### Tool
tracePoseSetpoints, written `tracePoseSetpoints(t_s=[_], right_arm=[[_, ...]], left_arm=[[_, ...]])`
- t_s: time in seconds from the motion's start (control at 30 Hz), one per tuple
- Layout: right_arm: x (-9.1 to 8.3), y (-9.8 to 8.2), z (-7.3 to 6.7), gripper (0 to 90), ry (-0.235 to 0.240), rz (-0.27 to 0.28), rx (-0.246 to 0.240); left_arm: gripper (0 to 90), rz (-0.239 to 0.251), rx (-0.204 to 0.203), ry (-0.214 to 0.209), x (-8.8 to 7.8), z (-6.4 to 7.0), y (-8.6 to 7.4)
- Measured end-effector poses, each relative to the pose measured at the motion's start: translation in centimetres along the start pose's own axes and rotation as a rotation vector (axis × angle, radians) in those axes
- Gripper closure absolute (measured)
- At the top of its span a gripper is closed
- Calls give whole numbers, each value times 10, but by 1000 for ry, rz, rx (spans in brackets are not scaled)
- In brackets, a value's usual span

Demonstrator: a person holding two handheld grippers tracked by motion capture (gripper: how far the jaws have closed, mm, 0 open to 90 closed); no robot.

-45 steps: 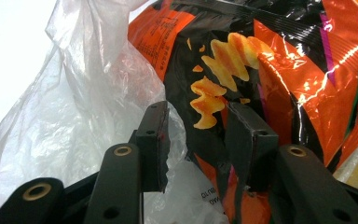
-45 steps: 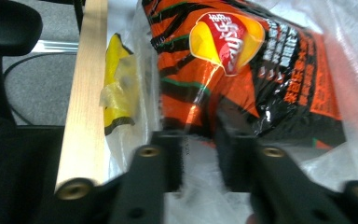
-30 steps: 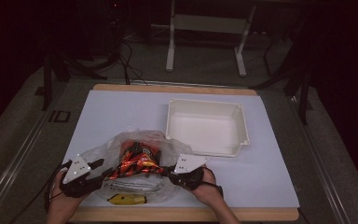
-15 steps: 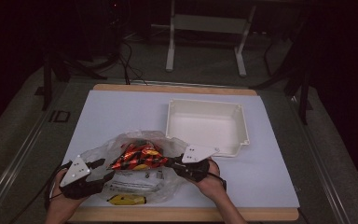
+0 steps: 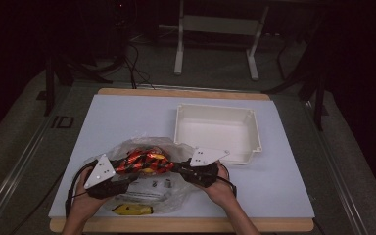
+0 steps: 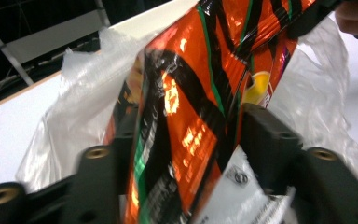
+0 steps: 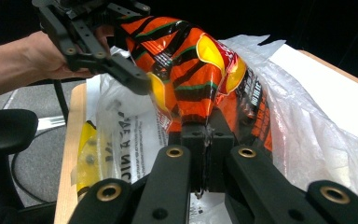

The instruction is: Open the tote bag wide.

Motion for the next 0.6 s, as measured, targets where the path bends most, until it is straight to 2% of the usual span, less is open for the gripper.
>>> tracePoseSetpoints(t_s=[0.07,0.13,0.3,0.5,0.6], right_arm=[[-2,-1,2,862,-4,-1,9],[-4,-2,4,766,-16,3,12],[-7,-12,7,622,-118,-54,-17],[-13,-26,6,575,-185,-94,-43],[-14,-34,10,565,-199,-120,-18]], left_arm=[[594,10,-11,0,0,-2,3],[640,17,-15,3,0,-3,5],[742,19,-13,2,-1,-5,10],[815,23,-33,-15,-1,-8,14],[836,28,-39,-30,-2,-7,18]])
Point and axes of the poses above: each handheld gripper's, and its own axes: x roughly forward along the jaws, y roughly out of its top, z roughly to its right, the point moved 4 cm from there along x, roughly forward along the jaws, and after that the axes turned 4 degrees about x, right-handed, at the moved point
